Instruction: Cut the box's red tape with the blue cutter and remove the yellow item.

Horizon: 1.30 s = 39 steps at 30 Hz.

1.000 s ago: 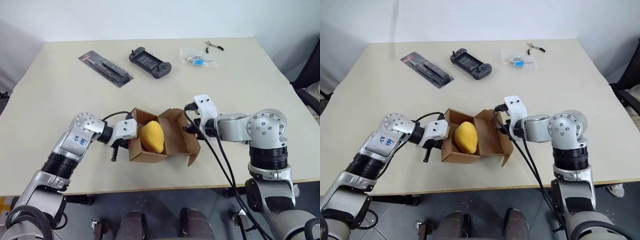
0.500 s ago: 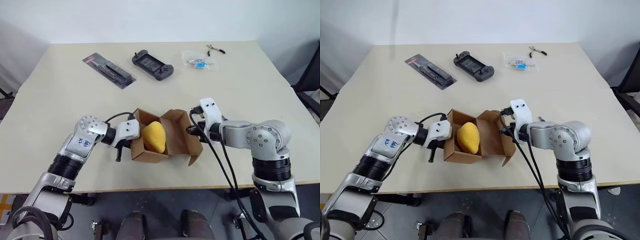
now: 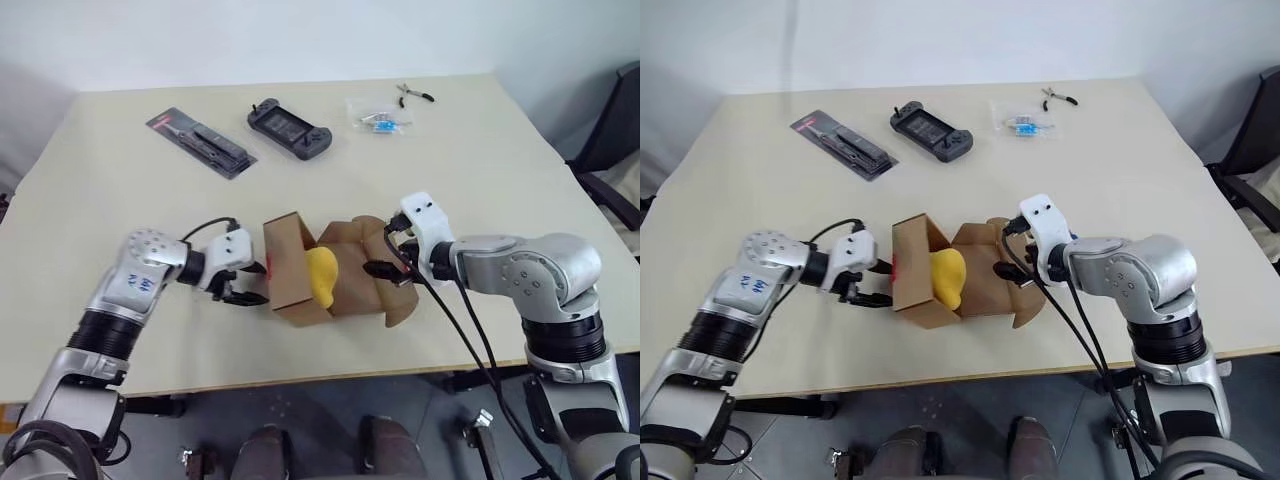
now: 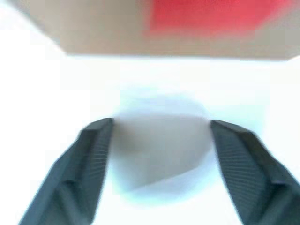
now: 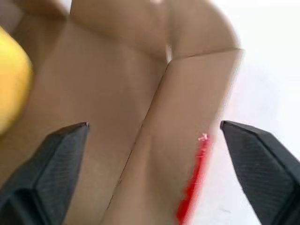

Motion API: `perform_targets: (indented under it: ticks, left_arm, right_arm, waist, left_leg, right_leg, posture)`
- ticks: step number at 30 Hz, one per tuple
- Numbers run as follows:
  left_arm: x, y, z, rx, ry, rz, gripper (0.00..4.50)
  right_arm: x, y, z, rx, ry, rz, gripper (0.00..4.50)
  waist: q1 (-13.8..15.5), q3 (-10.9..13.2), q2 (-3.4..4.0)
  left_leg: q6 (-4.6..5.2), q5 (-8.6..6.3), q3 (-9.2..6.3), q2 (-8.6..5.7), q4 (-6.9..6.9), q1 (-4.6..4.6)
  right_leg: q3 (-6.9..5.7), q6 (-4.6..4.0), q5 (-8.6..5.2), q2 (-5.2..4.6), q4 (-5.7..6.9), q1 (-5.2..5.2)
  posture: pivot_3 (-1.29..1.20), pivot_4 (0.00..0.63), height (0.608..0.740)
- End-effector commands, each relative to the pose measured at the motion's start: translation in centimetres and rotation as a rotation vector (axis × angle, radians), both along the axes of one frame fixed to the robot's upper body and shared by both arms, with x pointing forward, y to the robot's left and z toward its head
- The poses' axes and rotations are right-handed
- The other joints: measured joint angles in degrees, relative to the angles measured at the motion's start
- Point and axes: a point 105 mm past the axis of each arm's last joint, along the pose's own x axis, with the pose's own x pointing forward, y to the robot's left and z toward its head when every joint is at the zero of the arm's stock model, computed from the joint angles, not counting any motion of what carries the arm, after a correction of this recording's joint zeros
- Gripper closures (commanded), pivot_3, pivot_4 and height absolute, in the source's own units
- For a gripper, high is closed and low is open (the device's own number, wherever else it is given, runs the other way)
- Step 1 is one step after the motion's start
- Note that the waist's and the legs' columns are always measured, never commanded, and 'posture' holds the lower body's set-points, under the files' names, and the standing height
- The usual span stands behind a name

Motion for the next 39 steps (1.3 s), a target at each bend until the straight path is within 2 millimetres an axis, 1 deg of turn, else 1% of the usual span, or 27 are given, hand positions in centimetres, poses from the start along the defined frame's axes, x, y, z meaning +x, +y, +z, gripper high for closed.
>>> perform_targets:
  ticks: [1,2,4,5,7,9,10,12,15,16,18,22,25,28,30,32,35,36,38,39]
  left_arm:
    - [0.3,3.3,0.0,0.063,-0.004,0.109,0.04]
    - [0.4,3.5,0.2,0.069,-0.011,0.112,0.04]
    - [0.9,3.5,1.9,0.045,-0.058,0.116,0.04]
    - [1.3,3.1,3.3,0.008,-0.092,0.117,0.04]
    - [1.7,1.3,6.6,-0.094,-0.154,0.076,0.04]
    - [1.5,-1.0,10.0,-0.208,-0.204,0.001,0.04]
    - [1.2,-2.0,11.3,-0.256,-0.217,-0.038,0.04]
    - [0.4,-3.5,13.0,-0.329,-0.229,-0.11,0.04]
    - [-0.5,-4.8,14.7,-0.425,-0.22,-0.189,0.04]
    - [-0.6,-5.1,14.8,-0.44,-0.208,-0.208,0.04]
    - [-0.6,-5.6,14.2,-0.427,-0.178,-0.233,0.04]
    - [-0.4,-6.6,11.5,-0.331,-0.109,-0.289,0.04]
    - [-0.3,-7.0,10.8,-0.307,-0.089,-0.313,0.04]
    - [0.5,-7.2,8.7,-0.207,-0.074,-0.319,0.04]
    - [0.8,-7.6,8.1,-0.171,-0.073,-0.335,0.0]
    - [0.9,-8.0,8.4,-0.178,-0.089,-0.353,0.0]
    - [1.0,-8.5,9.2,-0.201,-0.126,-0.38,0.0]
    - [0.9,-8.5,9.4,-0.21,-0.134,-0.394,0.19]
    - [0.8,-8.6,9.7,-0.224,-0.141,-0.399,0.6]
    - [0.8,-8.6,9.9,-0.233,-0.141,-0.401,0.9]
  right_arm:
    - [-0.1,0.3,1.9,-0.012,-0.078,0.039,0.0]
    - [-0.1,0.2,2.0,-0.014,-0.081,0.04,0.0]
    - [-0.1,0.0,2.3,-0.022,-0.091,0.038,0.0]
    - [-0.1,-0.1,2.4,-0.025,-0.095,0.038,0.0]
    - [-0.1,-0.3,2.4,-0.032,-0.097,0.038,0.0]
    - [-0.1,-0.6,2.1,-0.042,-0.091,0.034,0.0]
    - [0.0,-0.7,1.8,-0.042,-0.085,0.031,0.0]
    - [0.1,-0.8,1.1,-0.044,-0.07,0.024,0.0]
    - [0.2,-0.9,-0.2,-0.047,-0.039,0.016,0.0]
    - [0.2,-1.0,-0.5,-0.051,-0.033,0.015,0.0]
    - [0.2,-0.9,-0.9,-0.038,-0.018,0.017,0.0]
    - [0.4,-1.3,-1.2,-0.034,-0.016,-0.001,0.0]
    - [0.6,-1.4,-1.1,-0.018,-0.016,-0.01,0.0]
    - [0.6,-1.7,-1.3,-0.022,-0.012,-0.018,0.0]
    - [0.0,-1.0,-1.1,0.017,-0.006,0.018,0.38]
    - [-0.3,-0.6,-1.0,0.039,0.002,0.036,0.91]
    - [-0.2,-0.7,-1.1,0.035,0.001,0.024,1.94]
    - [-0.1,-0.7,-1.1,0.033,0.0,0.02,2.21]
    - [-0.1,-0.7,-1.2,0.032,-0.001,0.017,2.9]
    - [-0.1,-0.7,-1.2,0.033,-0.001,0.017,3.22]
  waist:
    - [-0.4,0.0,0.0]
    - [-0.5,0.0,0.0]
    - [-0.4,0.0,-0.03]
    - [-0.4,0.1,-0.04]
    - [-0.3,0.2,-0.22]
    - [0.2,0.3,-0.4]
    - [0.4,0.3,-0.42]
    - [0.6,0.3,-0.42]
    - [0.8,0.3,-0.42]
    - [0.8,0.3,-0.42]
    - [0.7,0.3,-0.41]
    - [0.8,0.3,-0.41]
    - [1.0,0.3,-0.41]
    - [1.0,0.3,-0.41]
    - [1.2,0.3,-0.43]
    - [1.2,0.3,-0.44]
    - [1.2,0.3,-0.44]
    - [1.1,0.3,-0.44]
    - [1.1,0.3,-0.44]
    - [1.1,0.3,-0.44]
  left_leg:
    - [-0.01,0.0,0.0,0.0,-0.05,0.0]
    - [-0.01,0.0,0.02,0.0,-0.09,0.0]
    - [-0.03,0.01,0.06,0.0,-0.18,0.0]
    - [-0.04,0.02,0.07,0.0,-0.2,-0.02]
    - [-0.06,0.03,0.07,0.0,-0.2,-0.09]
    - [-0.1,0.06,0.04,-0.01,-0.18,-0.21]
    - [-0.1,0.06,0.03,-0.01,-0.15,-0.27]
    - [-0.1,0.04,0.04,-0.03,-0.14,-0.34]
    - [-0.12,0.01,0.06,-0.04,-0.25,-0.29]
    - [-0.12,0.01,0.06,-0.04,-0.31,-0.27]
    - [-0.15,0.03,0.07,-0.04,-0.38,-0.25]
    - [-0.16,0.03,0.12,-0.04,-0.37,-0.25]
    - [-0.16,0.04,0.12,-0.04,-0.36,-0.27]
    - [-0.17,0.04,0.14,-0.04,-0.36,-0.28]
    - [-0.17,0.04,0.13,-0.04,-0.36,-0.28]
    - [-0.16,0.04,0.12,-0.04,-0.33,-0.28]
    - [-0.16,0.04,0.13,-0.04,-0.33,-0.28]
    - [-0.17,0.04,0.13,-0.04,-0.33,-0.28]
    - [-0.17,0.04,0.13,-0.04,-0.33,-0.28]
    - [-0.17,0.04,0.13,-0.04,-0.33,-0.28]
  right_leg:
    - [0.0,0.0,0.0,0.0,-0.01,-0.02]
    - [0.0,0.0,0.0,0.0,-0.02,-0.03]
    - [0.0,0.0,0.0,0.0,-0.03,-0.1]
    - [0.0,0.0,0.0,0.0,-0.02,-0.13]
    - [0.0,0.0,0.0,0.0,-0.03,-0.19]
    - [-0.03,0.02,0.01,0.0,-0.04,-0.25]
    - [-0.04,0.04,0.02,0.0,-0.06,-0.25]
    - [-0.04,0.11,0.06,-0.01,-0.2,-0.26]
    - [-0.09,0.14,0.07,-0.01,-0.27,-0.26]
    - [-0.13,0.14,0.07,-0.01,-0.27,-0.26]
    - [-0.18,0.14,0.07,0.0,-0.31,-0.27]
    - [-0.17,0.14,0.07,0.0,-0.38,-0.27]
    - [-0.17,0.14,0.07,0.0,-0.39,-0.27]
    - [-0.17,0.14,0.07,0.0,-0.42,-0.27]
    - [-0.19,0.14,0.07,0.0,-0.42,-0.27]
    - [-0.21,0.14,0.07,0.0,-0.42,-0.25]
    - [-0.21,0.14,0.07,0.0,-0.42,-0.24]
    - [-0.21,0.14,0.07,0.0,-0.42,-0.24]
    - [-0.21,0.14,0.07,0.0,-0.42,-0.25]
    - [-0.21,0.14,0.07,0.0,-0.42,-0.25]
  posture:
    - [0.0,0.15,0.74]
    - [0.0,0.15,0.74]
    - [0.0,0.15,0.74]
    - [0.0,0.15,0.74]
    - [0.0,0.15,0.74]
    - [0.0,0.15,0.74]
    - [0.0,0.15,0.74]
    - [0.0,0.15,0.74]
    - [0.0,0.15,0.74]
    - [0.0,0.15,0.74]
    - [0.0,0.15,0.74]
    - [0.0,0.15,0.74]
    - [0.0,0.15,0.74]
    - [0.0,0.15,0.74]
    - [0.0,0.15,0.74]
    - [0.0,0.15,0.74]
    - [0.0,0.15,0.74]
    - [0.0,0.15,0.74]
    - [0.0,0.15,0.74]
    - [0.0,0.15,0.74]
